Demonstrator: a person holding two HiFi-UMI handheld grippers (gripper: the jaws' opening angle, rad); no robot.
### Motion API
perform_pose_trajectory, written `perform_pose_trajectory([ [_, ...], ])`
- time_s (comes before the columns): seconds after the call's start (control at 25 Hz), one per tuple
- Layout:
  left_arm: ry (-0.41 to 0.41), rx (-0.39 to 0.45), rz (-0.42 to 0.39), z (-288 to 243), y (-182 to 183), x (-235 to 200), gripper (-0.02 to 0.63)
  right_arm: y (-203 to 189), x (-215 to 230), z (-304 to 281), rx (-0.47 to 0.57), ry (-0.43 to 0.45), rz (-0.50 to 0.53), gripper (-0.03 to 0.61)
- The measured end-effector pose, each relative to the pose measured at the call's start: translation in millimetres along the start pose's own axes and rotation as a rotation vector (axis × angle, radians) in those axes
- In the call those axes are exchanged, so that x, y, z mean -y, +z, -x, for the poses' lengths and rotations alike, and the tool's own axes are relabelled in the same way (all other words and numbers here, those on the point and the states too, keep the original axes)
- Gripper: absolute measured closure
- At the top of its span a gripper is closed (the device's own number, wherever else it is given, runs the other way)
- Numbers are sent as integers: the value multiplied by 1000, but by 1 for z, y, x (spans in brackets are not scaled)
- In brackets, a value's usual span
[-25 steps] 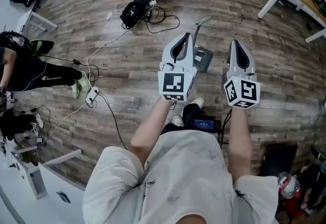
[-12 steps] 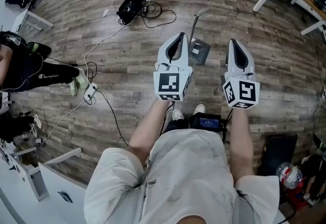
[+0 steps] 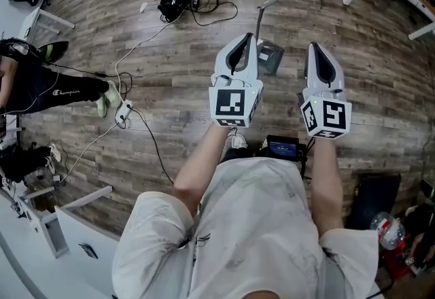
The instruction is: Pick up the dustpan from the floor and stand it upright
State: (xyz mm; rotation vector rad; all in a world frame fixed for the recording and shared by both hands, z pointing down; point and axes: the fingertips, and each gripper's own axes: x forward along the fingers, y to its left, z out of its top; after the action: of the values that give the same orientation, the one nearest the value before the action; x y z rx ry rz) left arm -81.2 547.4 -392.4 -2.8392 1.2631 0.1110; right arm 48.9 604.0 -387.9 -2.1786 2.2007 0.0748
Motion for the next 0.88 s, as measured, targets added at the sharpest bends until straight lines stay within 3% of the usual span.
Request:
perform_pose_trajectory([
  [0.44,-11,9,-3,-9,-9,74,595,-10,63,40,-2,-1,4,575],
  [0.88,7,16,-13,-3,-3,87,595,-2,70,54,-5,8,15,575],
])
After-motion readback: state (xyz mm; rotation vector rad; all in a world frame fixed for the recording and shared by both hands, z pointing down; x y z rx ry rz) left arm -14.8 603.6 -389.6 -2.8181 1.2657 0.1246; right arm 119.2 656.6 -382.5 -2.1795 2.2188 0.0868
